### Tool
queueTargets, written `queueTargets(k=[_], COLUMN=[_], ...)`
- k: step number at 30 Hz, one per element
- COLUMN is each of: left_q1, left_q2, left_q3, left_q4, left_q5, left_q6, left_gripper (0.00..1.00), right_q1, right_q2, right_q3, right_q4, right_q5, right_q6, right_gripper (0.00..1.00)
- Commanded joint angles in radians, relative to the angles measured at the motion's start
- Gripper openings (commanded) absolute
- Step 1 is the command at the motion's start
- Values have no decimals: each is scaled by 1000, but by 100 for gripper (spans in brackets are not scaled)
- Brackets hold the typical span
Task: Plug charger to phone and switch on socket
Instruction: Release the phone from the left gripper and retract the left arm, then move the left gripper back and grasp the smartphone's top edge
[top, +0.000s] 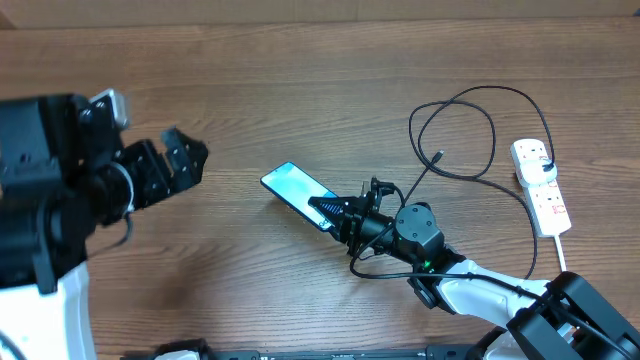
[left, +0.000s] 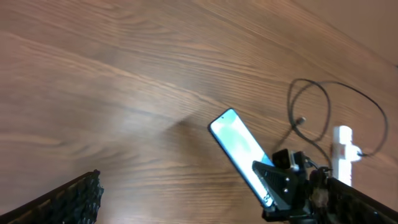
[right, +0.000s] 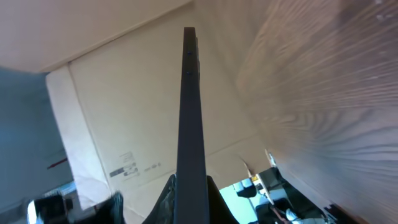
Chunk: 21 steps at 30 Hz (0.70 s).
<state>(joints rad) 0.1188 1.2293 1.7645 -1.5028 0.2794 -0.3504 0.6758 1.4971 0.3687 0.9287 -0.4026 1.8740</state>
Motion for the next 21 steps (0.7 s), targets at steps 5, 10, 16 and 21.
queueTargets(k=[5, 10, 16, 21], left_q1=[0, 0, 0, 0], left_q2=[-116, -225, -349, -358], left_q3=[-41, -174, -421, -613], left_q4=[-89, -121, -50, 123], left_q5=[-136, -136, -87, 63], left_q6=[-146, -251, -489, -579], left_gripper=[100, 99, 99, 100], right_q1=[4, 3, 3, 3], right_q2=[-15, -15, -15, -15], right_q3=[18, 18, 18, 18], right_q4=[-3, 3, 12, 10], right_q5=[-13, -11, -34, -14], right_q6=[4, 4, 4, 4], right_gripper=[4, 4, 4, 4])
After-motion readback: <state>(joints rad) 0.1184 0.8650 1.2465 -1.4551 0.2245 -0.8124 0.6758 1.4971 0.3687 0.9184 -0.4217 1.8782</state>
